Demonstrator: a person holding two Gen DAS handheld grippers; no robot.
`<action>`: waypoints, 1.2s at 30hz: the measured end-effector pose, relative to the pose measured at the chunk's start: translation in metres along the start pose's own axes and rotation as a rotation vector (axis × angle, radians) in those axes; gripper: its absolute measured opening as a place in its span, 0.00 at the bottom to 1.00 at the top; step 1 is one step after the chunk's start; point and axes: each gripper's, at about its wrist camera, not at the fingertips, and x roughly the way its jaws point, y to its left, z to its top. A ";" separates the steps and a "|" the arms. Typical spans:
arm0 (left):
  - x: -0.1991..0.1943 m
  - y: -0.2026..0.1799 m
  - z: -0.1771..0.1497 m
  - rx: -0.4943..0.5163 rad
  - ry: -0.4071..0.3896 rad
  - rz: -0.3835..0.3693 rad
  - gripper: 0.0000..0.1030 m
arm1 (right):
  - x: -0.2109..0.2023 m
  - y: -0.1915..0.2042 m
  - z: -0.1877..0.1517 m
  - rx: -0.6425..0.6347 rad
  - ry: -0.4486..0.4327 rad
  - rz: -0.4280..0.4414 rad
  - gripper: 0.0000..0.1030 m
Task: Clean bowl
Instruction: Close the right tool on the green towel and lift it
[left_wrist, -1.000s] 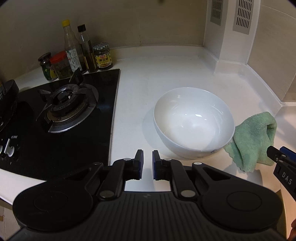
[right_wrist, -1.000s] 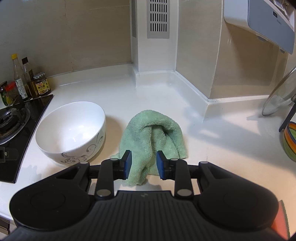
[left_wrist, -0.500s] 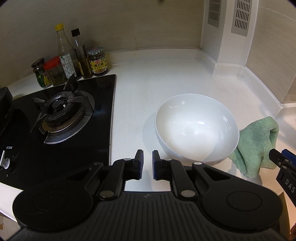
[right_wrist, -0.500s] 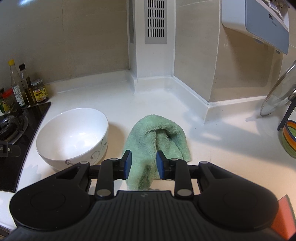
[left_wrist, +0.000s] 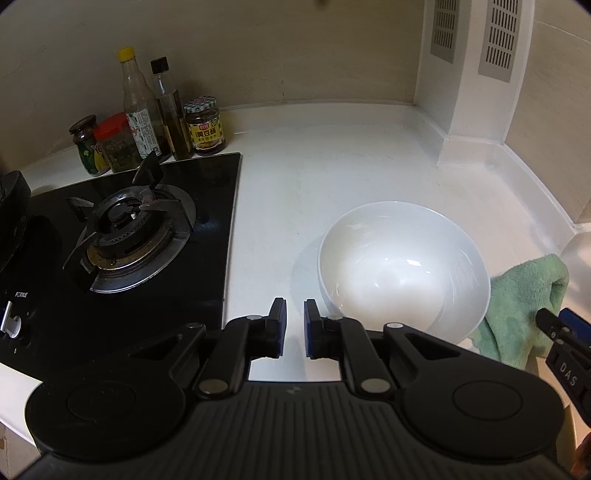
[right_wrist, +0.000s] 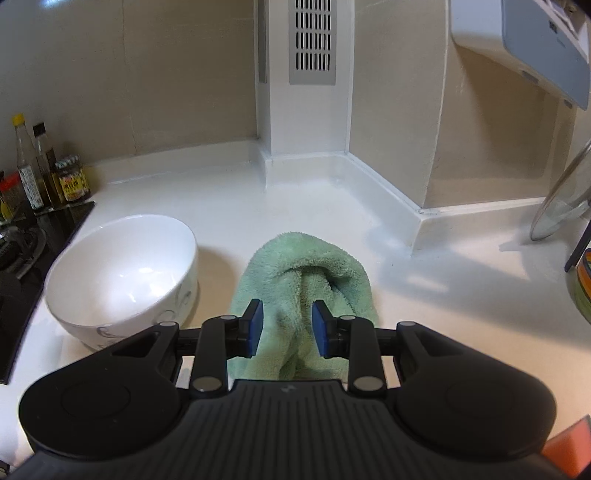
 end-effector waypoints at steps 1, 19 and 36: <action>0.001 0.000 0.001 -0.005 0.003 0.004 0.11 | 0.003 -0.001 0.000 -0.002 0.006 0.005 0.24; 0.015 0.005 0.016 -0.040 0.020 -0.007 0.11 | 0.023 -0.009 0.002 -0.021 0.025 0.124 0.06; 0.045 0.016 0.022 -0.162 0.155 -0.192 0.11 | 0.024 -0.010 0.010 -0.059 0.009 0.162 0.06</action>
